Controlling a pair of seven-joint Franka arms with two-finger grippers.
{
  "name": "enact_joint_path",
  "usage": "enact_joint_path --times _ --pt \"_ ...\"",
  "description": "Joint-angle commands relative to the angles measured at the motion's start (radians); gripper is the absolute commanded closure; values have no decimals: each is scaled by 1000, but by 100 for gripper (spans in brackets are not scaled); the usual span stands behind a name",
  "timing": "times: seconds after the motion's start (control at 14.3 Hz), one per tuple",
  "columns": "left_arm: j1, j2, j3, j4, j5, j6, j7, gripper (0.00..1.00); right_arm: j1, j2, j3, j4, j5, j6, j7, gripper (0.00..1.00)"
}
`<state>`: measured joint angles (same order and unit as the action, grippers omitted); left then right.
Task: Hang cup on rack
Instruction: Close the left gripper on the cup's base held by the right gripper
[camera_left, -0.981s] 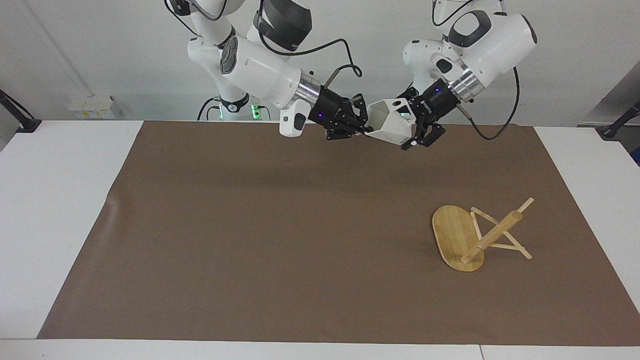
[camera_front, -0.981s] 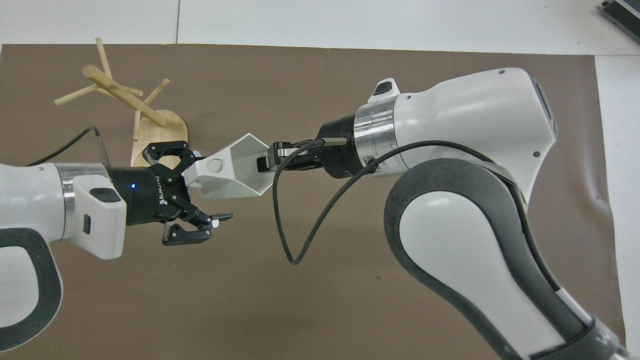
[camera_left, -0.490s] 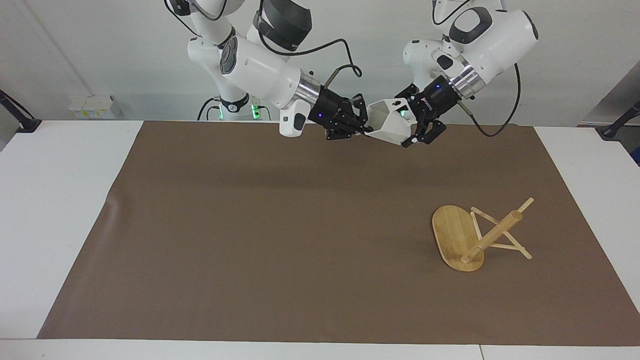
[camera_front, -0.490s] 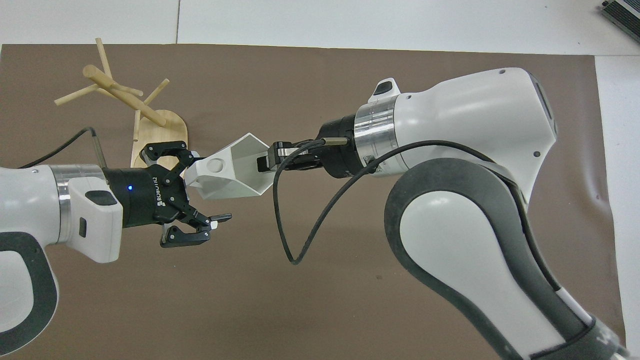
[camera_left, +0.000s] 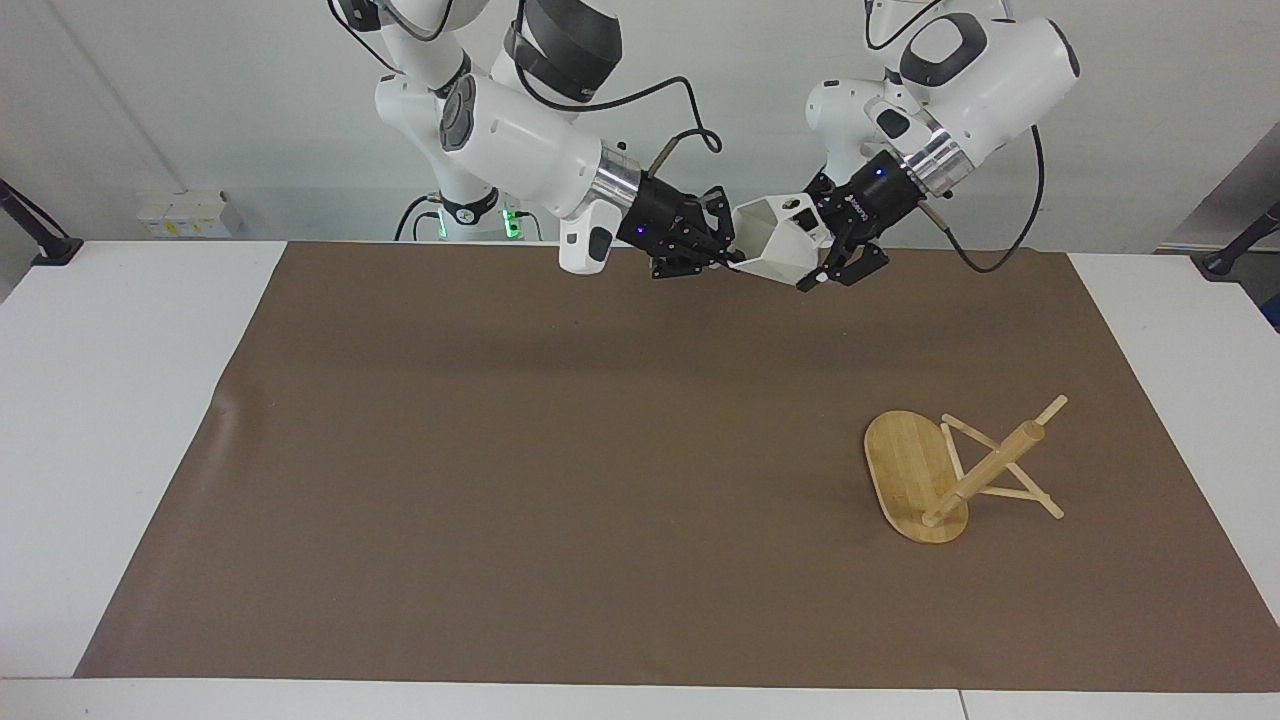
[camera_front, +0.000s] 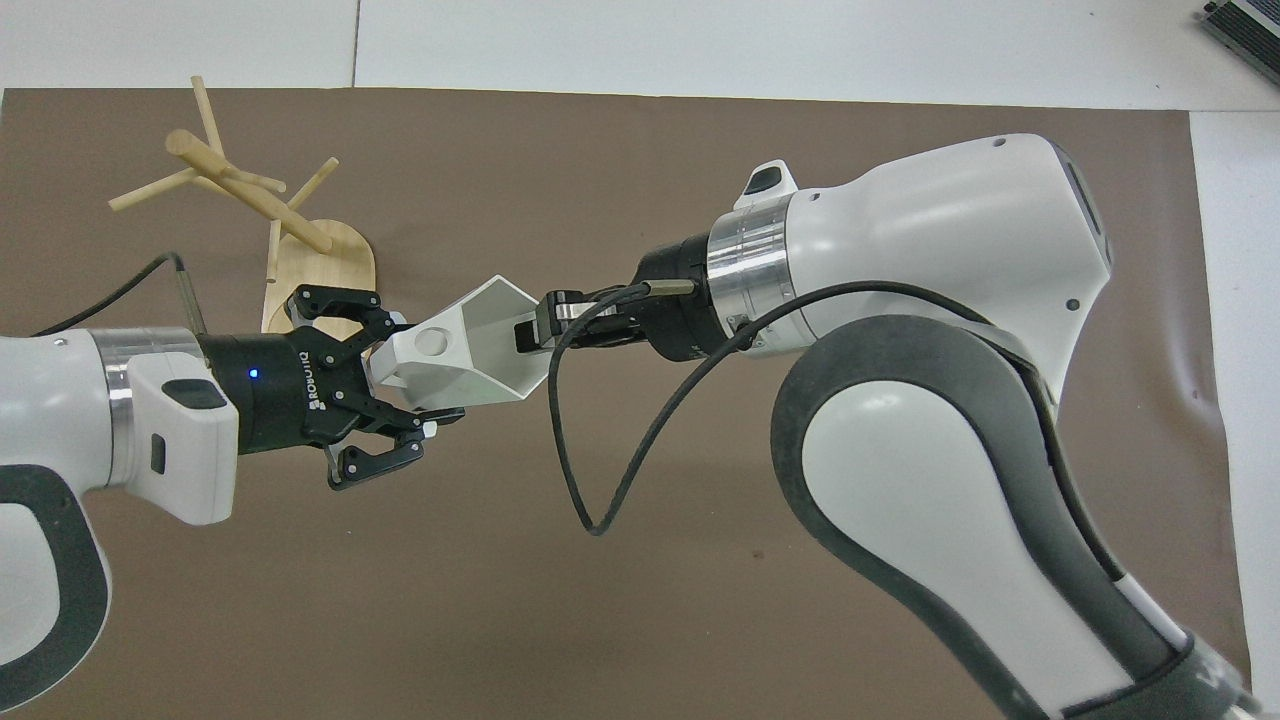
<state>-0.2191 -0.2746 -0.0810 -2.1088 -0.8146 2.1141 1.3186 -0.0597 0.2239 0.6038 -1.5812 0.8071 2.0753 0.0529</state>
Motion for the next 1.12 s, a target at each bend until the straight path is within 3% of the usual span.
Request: enact_joint_path --times 0.0,0.14,0.49,0.91,1.05 --pt "-9 -9 -3 6 -15 -22 -33 82 -12 0 11 3 32 22 15 100" --pt "-8 -9 -3 6 -17 -23 -51 100 -12 -1 11 3 32 23 16 100" --pt "-2 -11 -3 3 -17 -26 -84 100 -12 -6 11 3 20 35 16 100" --pt "1 -12 0 3 -15 -29 -111 100 -12 -8 10 4 20 39 16 60" --pt "0 -11 0 3 -15 -29 -111 100 -12 -8 10 3 20 40 15 52"
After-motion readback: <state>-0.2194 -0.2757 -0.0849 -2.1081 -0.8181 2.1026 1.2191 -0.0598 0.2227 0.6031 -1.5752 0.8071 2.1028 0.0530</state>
